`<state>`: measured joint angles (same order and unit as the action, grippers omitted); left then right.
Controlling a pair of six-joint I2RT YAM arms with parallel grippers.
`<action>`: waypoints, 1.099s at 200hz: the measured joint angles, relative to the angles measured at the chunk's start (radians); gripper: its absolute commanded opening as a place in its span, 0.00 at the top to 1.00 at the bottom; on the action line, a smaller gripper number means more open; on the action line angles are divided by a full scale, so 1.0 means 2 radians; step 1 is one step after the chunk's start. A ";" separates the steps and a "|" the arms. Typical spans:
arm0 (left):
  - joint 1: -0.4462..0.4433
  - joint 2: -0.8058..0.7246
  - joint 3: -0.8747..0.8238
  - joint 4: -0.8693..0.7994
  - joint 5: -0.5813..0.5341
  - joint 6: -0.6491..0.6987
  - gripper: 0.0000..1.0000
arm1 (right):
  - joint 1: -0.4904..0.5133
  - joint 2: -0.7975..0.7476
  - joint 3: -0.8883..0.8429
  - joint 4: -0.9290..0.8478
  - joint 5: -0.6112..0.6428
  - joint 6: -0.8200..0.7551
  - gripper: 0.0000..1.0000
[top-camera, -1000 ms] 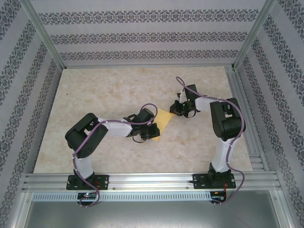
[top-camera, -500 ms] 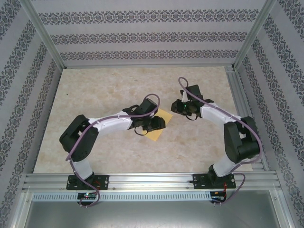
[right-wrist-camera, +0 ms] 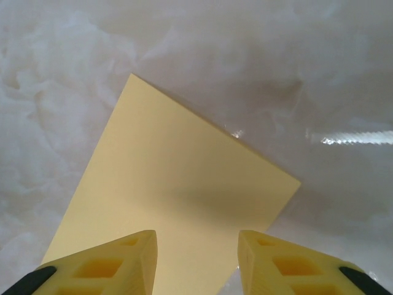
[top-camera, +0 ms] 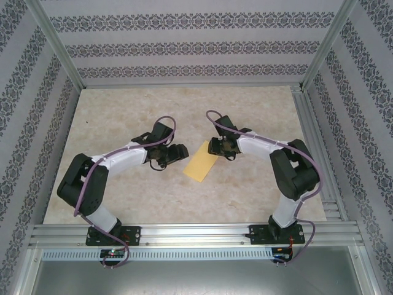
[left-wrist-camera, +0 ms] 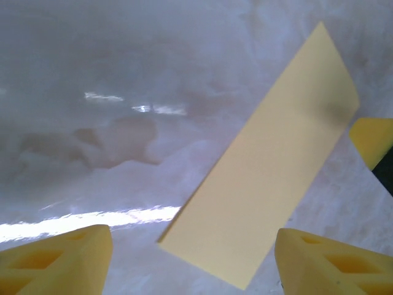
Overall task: Fold a paper plane with a square sheet of paper (pick it up from the middle)
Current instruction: Rotate the square sheet of paper at the center of the table.
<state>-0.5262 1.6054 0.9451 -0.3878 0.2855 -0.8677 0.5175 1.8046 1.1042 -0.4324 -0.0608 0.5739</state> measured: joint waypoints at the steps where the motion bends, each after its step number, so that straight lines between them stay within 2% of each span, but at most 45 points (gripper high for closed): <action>1: 0.001 -0.001 -0.001 0.000 0.000 0.000 0.26 | 0.000 0.001 0.001 -0.001 0.000 0.000 0.60; 85: 0.037 -0.046 -0.043 0.000 0.012 0.002 0.18 | 0.032 0.087 0.090 -0.033 0.006 -0.058 0.61; 149: 0.044 -0.067 -0.067 0.000 0.013 0.001 0.17 | 0.064 0.122 0.138 -0.031 -0.049 -0.141 0.64; 183: 0.044 -0.072 -0.076 0.000 0.027 0.002 0.17 | 0.064 0.109 0.134 -0.043 -0.040 -0.120 0.58; 220: 0.040 -0.072 -0.077 -0.001 0.044 0.012 0.15 | 0.064 0.040 0.093 -0.050 -0.028 -0.049 0.60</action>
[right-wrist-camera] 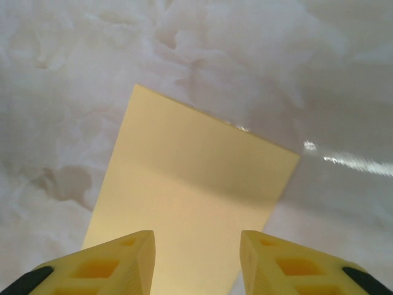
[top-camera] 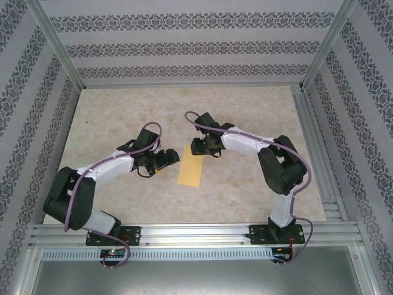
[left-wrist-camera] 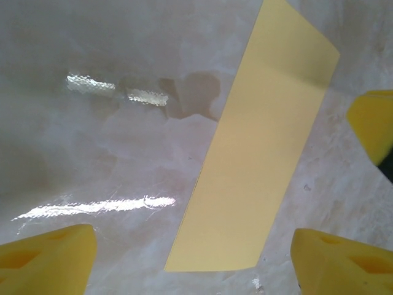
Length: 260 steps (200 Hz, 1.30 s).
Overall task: Fold a paper plane with a square sheet of paper (pick it up from the middle)
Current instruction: Rotate the square sheet of paper at the center of the table, then fold the triangle a second time at the center of the table.
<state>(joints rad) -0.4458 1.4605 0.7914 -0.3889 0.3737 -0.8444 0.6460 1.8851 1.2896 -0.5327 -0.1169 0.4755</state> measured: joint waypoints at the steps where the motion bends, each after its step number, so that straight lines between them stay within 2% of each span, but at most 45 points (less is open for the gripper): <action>1: 0.000 0.000 0.000 0.000 0.001 0.000 0.15 | 0.000 -0.002 0.000 0.000 0.000 0.002 0.60; 26: -0.007 0.001 0.000 -0.001 0.011 0.006 0.13 | 0.000 -0.001 0.002 0.000 0.002 0.026 0.62; 111: -0.035 0.032 0.000 -0.001 0.047 0.012 0.09 | -0.006 0.076 0.045 -0.009 -0.001 0.039 0.61; 154: -0.050 0.052 0.000 0.001 0.062 0.012 0.09 | -0.013 0.078 0.046 -0.009 -0.010 0.042 0.62; 227: -0.062 0.071 0.000 0.035 0.099 0.005 0.12 | -0.022 0.080 0.041 -0.003 -0.027 0.054 0.63; 260: -0.064 0.074 0.000 0.047 0.109 -0.002 0.18 | -0.023 0.080 0.039 0.000 -0.031 0.055 0.63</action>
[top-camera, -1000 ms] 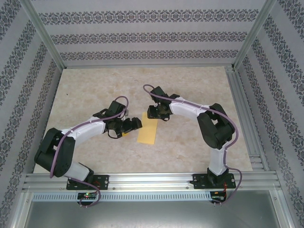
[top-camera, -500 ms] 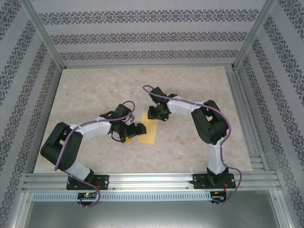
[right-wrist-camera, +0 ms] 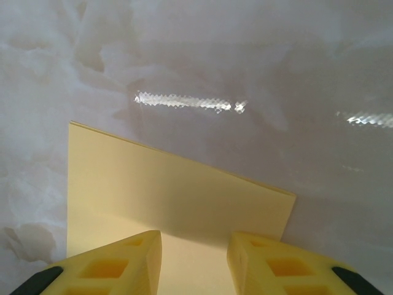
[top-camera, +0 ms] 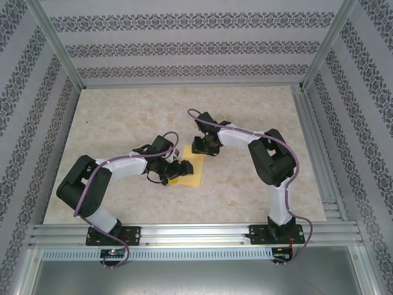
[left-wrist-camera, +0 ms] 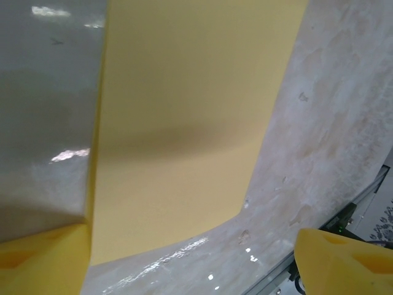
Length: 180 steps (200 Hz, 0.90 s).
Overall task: Fold a paper plane with a square sheet of paper (pick it up from the middle)
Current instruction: Fold the triangle a second time at the center of the table.
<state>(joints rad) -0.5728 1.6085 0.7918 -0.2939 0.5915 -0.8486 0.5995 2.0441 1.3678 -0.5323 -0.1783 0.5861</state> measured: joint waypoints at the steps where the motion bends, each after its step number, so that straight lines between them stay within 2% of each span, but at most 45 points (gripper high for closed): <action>1: 0.000 0.000 0.000 0.001 0.001 0.000 0.18 | 0.000 0.000 0.000 0.000 0.000 0.000 0.63; 37: 0.000 0.000 0.000 0.020 0.010 -0.007 0.29 | 0.000 0.000 -0.002 0.002 0.000 0.000 0.64; 105: 0.000 -0.009 0.002 0.032 0.016 -0.006 0.30 | -0.003 -0.002 -0.008 0.010 -0.005 0.000 0.64; 144: 0.000 -0.012 0.006 0.059 0.028 -0.007 0.37 | -0.003 -0.003 -0.009 0.010 -0.005 0.000 0.65; 180: 0.000 -0.024 0.009 0.065 0.031 -0.008 0.38 | -0.003 -0.003 -0.010 0.012 -0.006 0.000 0.65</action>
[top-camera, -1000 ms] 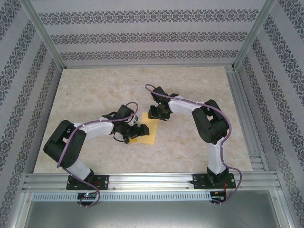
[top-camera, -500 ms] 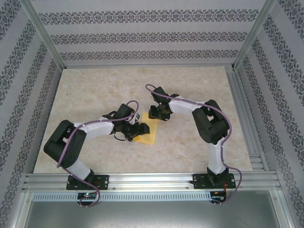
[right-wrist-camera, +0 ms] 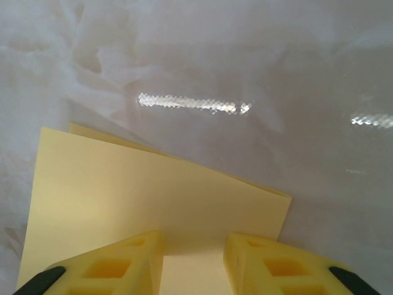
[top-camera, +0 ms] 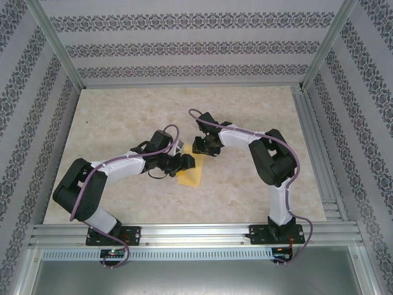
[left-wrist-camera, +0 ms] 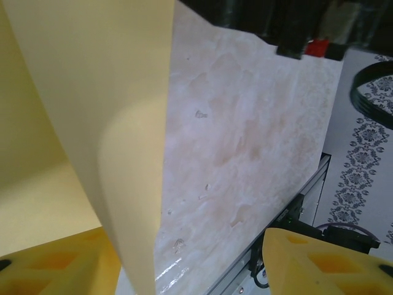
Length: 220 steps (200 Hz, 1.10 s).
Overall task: Fold a paper plane with a square sheet of paper (pick it up from the middle)
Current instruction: Fold the triangle a second time at the center of the table.
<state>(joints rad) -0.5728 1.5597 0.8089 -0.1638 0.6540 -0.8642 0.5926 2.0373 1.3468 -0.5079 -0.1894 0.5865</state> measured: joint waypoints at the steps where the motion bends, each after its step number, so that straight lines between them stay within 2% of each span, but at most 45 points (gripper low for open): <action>1: 0.000 -0.001 0.000 0.000 0.000 0.000 0.39 | 0.000 0.000 0.000 0.000 0.000 0.000 0.65; 57: 0.000 -0.006 0.000 0.022 0.008 -0.004 0.41 | -0.003 -0.001 -0.004 0.004 -0.008 0.001 0.66; 98: 0.000 0.029 0.014 0.048 0.011 -0.005 0.42 | -0.012 -0.005 -0.014 0.017 -0.028 0.008 0.67; 184: 0.000 0.081 0.018 0.060 -0.010 -0.008 0.64 | -0.046 -0.031 -0.068 0.083 -0.130 0.007 0.65; 220: 0.000 0.084 0.018 0.059 -0.025 -0.007 0.69 | -0.059 -0.104 -0.124 0.095 -0.162 -0.007 0.65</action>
<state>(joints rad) -0.5728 1.7279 0.8448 -0.0452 0.6041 -0.8776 0.4751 1.8286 1.0992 -0.3176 -0.5133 0.5720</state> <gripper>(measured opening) 0.324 0.347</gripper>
